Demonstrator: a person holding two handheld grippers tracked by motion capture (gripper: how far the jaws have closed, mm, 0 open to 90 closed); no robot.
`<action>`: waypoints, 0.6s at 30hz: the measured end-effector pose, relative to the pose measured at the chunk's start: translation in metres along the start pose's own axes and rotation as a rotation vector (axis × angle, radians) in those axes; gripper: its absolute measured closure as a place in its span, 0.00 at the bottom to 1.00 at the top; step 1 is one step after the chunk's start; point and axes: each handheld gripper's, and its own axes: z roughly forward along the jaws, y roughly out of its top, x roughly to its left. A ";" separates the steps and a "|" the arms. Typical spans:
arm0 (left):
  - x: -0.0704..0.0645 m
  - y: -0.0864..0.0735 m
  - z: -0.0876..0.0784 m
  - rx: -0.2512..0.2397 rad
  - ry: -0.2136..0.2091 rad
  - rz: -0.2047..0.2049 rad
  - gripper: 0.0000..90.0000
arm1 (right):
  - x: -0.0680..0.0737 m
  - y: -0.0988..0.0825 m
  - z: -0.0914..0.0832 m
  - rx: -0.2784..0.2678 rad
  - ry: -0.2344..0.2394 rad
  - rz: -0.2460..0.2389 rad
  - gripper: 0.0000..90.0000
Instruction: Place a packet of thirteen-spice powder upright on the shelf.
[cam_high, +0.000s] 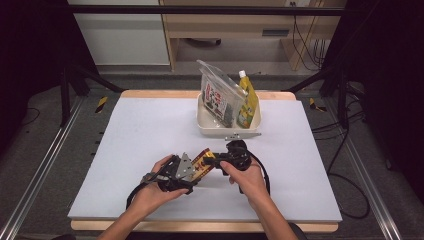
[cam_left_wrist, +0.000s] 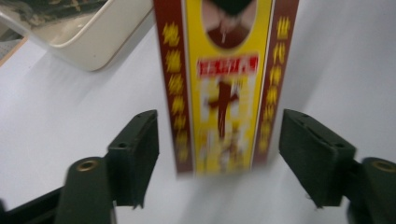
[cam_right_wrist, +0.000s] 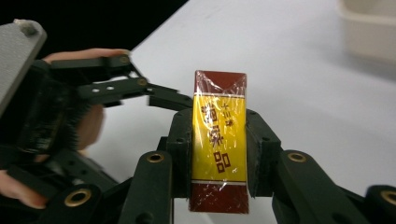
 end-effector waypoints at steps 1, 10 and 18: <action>0.001 -0.001 -0.001 -0.002 0.002 -0.008 0.29 | 0.001 0.001 -0.004 -0.004 -0.026 -0.007 0.76; 0.023 -0.017 -0.007 0.018 0.040 -0.091 0.23 | -0.017 0.008 -0.042 -0.102 -0.189 0.005 0.76; 0.037 -0.029 -0.011 0.030 0.072 -0.150 0.17 | -0.029 0.008 -0.059 -0.141 -0.265 0.031 0.76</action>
